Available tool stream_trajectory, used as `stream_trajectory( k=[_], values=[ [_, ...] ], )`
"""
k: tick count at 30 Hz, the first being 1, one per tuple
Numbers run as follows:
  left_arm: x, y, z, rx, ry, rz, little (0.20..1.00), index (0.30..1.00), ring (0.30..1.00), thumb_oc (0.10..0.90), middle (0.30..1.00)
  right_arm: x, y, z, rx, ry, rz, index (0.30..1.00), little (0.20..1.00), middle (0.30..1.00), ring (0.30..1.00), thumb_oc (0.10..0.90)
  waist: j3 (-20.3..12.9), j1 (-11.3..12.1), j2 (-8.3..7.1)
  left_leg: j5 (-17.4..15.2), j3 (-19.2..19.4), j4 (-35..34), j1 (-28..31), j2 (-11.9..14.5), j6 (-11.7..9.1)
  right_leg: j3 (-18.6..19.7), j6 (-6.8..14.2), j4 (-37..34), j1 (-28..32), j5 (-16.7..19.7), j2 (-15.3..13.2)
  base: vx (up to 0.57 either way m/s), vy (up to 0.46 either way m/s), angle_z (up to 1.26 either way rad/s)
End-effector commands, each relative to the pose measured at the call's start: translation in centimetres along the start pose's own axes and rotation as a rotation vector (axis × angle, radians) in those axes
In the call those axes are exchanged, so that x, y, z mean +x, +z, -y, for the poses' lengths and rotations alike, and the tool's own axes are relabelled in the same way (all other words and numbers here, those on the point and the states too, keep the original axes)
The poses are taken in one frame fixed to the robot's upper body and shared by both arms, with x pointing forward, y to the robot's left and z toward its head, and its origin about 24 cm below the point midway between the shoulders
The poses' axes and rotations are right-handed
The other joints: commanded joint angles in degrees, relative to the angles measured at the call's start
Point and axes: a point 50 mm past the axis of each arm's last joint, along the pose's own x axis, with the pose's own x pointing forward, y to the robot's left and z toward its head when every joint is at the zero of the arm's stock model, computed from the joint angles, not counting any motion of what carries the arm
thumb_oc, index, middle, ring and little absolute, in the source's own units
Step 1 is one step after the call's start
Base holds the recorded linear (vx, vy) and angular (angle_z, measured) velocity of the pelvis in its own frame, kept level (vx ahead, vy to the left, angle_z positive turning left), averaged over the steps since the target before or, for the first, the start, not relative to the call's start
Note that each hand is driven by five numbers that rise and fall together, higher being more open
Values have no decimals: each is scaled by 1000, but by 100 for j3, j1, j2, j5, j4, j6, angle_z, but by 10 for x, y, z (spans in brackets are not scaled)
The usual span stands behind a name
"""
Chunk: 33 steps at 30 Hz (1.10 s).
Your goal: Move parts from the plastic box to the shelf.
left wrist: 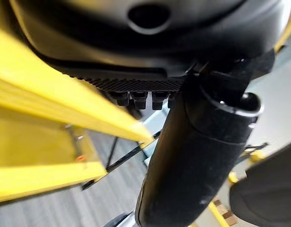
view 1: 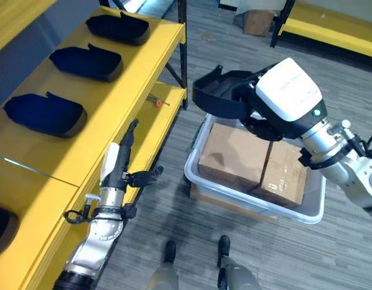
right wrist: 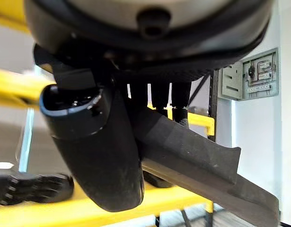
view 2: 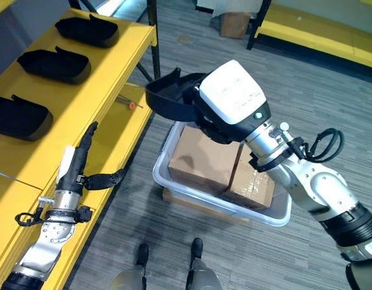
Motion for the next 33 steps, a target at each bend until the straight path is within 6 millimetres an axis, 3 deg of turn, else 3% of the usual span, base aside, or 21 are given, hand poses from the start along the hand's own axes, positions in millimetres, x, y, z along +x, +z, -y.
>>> stream_trajectory(
  k=[1,9,22,33],
  values=[
    [6,25,-18,90,85,198,1000,1000,1000,900,1000,9,0,30,53,-221,-4,300,300,300,300,400,-1279,46,-104,-60,-230,-159,-76,256,-133,52,648,520,233,-485,-589,28,4,-13],
    [21,63,-31,213,200,425,1000,1000,1000,900,1000,7,8,14,187,-190,-4,300,300,300,300,400,-1463,-100,-119,-190,-67,-159,137,280,-64,241,675,482,314,-504,-596,34,11,-14],
    [34,92,-40,398,295,613,1000,1000,1000,900,1000,9,15,-1,283,-118,16,300,300,300,300,400,-1573,-213,-119,-284,52,-159,287,291,-45,354,696,438,396,-514,-605,9,2,-4],
    [42,117,-26,496,247,775,1000,1000,1000,900,1000,21,23,-6,323,-97,60,300,300,300,300,400,-1619,-330,-115,-340,143,-159,389,307,-40,463,696,426,426,-529,-601,5,0,-1]
  ],
)
